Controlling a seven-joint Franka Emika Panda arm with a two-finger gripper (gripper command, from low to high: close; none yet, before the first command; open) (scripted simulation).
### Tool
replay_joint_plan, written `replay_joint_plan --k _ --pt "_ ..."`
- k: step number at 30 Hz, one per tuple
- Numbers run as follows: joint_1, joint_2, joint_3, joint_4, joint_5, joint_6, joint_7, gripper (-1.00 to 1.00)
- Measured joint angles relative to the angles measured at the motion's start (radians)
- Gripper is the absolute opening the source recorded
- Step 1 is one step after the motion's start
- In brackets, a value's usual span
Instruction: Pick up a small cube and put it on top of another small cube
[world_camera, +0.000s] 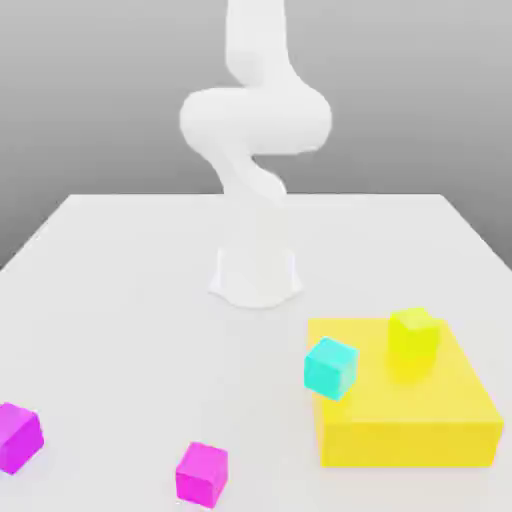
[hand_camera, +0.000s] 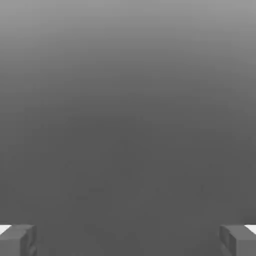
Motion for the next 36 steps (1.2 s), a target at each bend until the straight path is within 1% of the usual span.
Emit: replay_joint_plan --k 14,24,30,31,36 --pt "-0.059 0.514 -0.011 -0.109 -0.016 0.223 0.102 0.00" --pt "-0.091 0.876 -0.027 -0.186 0.008 0.382 0.147 0.00" --pt "-0.103 1.094 -0.019 -0.167 0.027 0.533 0.145 0.00" --pt "-0.104 1.120 -0.017 -0.162 0.029 0.553 0.143 -1.00" --pt "-0.104 1.120 -0.017 -0.162 0.028 0.553 0.144 -1.00"
